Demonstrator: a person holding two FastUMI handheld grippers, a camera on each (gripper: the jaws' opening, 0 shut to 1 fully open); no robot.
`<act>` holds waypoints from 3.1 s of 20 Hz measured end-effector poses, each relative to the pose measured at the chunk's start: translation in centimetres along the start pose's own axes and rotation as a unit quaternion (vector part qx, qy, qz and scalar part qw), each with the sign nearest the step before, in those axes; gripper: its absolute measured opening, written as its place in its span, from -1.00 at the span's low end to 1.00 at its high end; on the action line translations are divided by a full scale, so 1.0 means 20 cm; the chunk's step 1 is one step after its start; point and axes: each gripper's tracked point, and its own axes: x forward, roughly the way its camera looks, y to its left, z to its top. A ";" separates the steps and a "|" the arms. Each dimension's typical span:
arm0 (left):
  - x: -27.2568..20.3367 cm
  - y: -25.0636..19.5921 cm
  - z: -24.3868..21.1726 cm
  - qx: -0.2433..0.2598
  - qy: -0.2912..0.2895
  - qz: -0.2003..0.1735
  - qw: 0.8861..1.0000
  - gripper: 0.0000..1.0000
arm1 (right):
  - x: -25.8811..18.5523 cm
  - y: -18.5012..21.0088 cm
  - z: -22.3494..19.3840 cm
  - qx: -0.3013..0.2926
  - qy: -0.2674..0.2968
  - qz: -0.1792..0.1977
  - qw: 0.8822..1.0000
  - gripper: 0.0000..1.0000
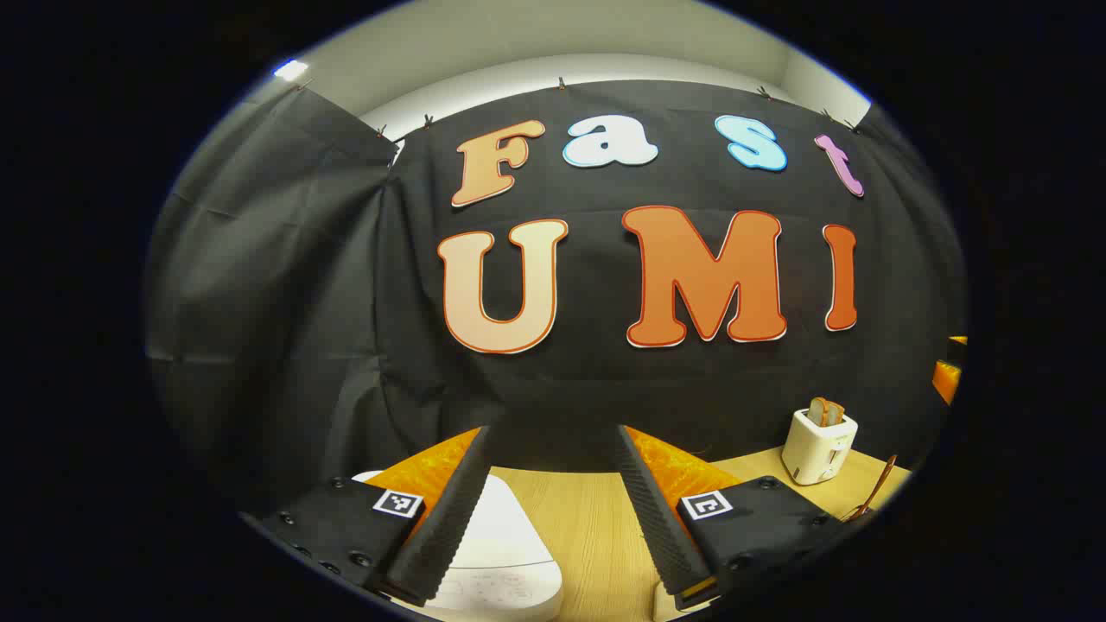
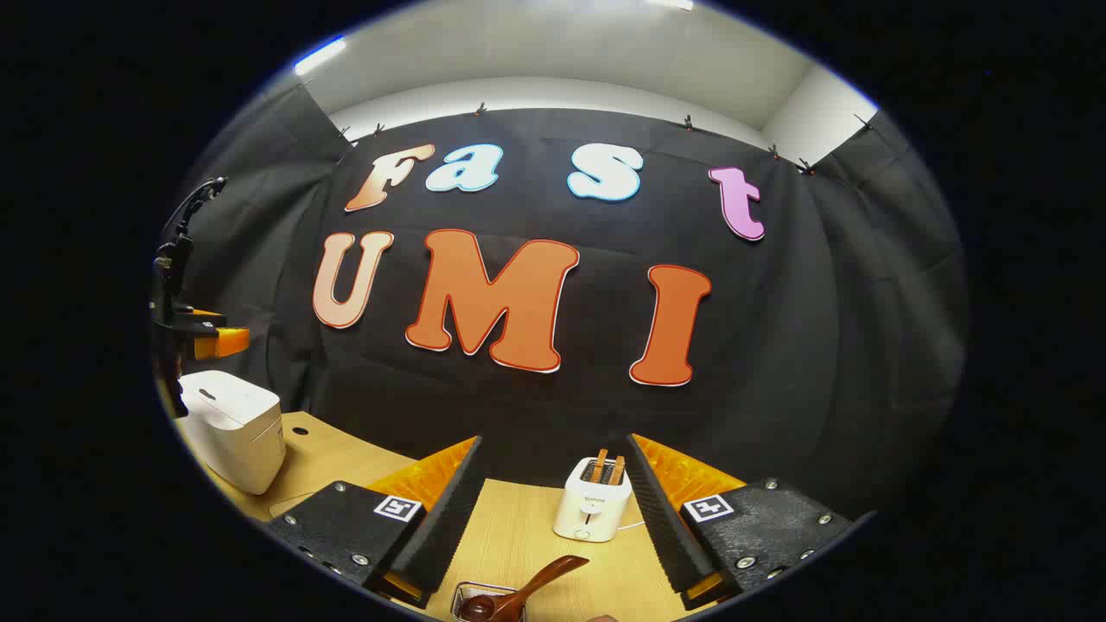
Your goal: Close the left gripper, press the button to open the rice cooker; take a wooden spoon from the chopstick holder with the right hand, scoop a spoonful of rice and pour it into the rice cooker, then put the wooden spoon back into the chopstick holder.
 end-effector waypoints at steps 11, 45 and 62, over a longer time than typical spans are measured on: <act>0.00 -0.01 0.02 0.013 -0.016 0.003 1.000 0.84 | 0.03 0.00 -0.08 0.026 0.017 0.005 1.000 0.89; 0.05 0.58 -0.47 -0.006 0.225 0.099 0.969 -0.95 | 0.06 0.07 -0.21 0.044 0.035 0.026 0.998 0.89; 0.05 0.61 -0.51 -0.056 0.236 0.111 0.964 -0.92 | 0.01 -0.04 -0.42 0.057 0.085 0.007 0.995 0.89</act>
